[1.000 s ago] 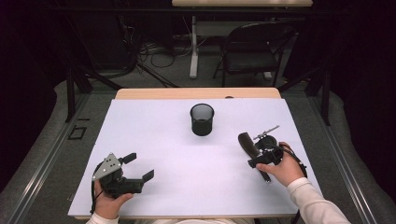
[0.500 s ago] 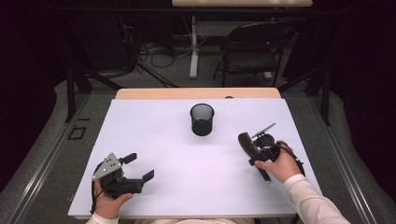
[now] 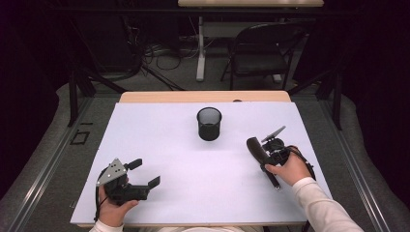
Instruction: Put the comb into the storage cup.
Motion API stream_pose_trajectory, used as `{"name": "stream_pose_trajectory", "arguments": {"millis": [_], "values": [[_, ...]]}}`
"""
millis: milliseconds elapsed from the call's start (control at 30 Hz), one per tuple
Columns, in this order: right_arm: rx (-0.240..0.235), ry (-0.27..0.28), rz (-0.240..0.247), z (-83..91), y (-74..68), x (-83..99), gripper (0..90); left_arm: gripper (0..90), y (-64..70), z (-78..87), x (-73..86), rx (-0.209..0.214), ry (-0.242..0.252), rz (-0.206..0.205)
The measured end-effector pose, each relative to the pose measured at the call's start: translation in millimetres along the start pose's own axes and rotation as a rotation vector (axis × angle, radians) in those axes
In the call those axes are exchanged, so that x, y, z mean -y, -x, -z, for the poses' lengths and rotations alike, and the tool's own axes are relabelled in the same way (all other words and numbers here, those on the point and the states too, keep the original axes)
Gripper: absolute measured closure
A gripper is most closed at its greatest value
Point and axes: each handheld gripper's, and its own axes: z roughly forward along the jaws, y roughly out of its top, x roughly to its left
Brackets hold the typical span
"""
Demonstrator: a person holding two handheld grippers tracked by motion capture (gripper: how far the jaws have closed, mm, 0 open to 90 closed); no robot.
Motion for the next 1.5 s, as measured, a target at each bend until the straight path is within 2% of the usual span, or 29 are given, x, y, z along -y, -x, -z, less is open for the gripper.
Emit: {"name": "stream_pose_trajectory", "arguments": {"millis": [33, 67, 200, 367, 567, 900, 1500], "values": [[0.0, 0.0, 0.0, 0.0, 0.0, 0.0, 57.1, 4.1, 0.0, 0.0, 0.0, 0.0, 0.0, 0.0], [0.006, -0.024, 0.0, 0.3, 0.3, -0.6, 58.5, 4.1, -0.1, -0.1, 0.0, 0.0, 0.0, 0.001], [0.005, -0.025, 0.006, -1.7, 1.4, -0.6, 59.4, 4.0, -0.1, -0.1, 0.1, -0.001, 0.0, 0.003], [0.002, -0.056, -0.009, -2.3, 1.1, -1.4, 61.9, 4.0, -0.2, -0.2, 0.1, -0.001, -0.001, 0.001], [-0.013, -0.06, -0.025, -3.4, 0.6, -1.4, 63.8, 4.0, -0.5, -0.4, 0.2, 0.001, -0.002, 0.002], [-0.005, -0.086, -0.025, -5.0, 0.4, -1.5, 66.0, 4.0, -1.0, -0.7, 0.5, 0.001, -0.005, 0.005], [0.001, -0.097, -0.031, -8.2, -1.1, -1.1, 71.8, 4.1, -2.0, -0.7, 0.6, -0.002, -0.01, 0.011]]}}
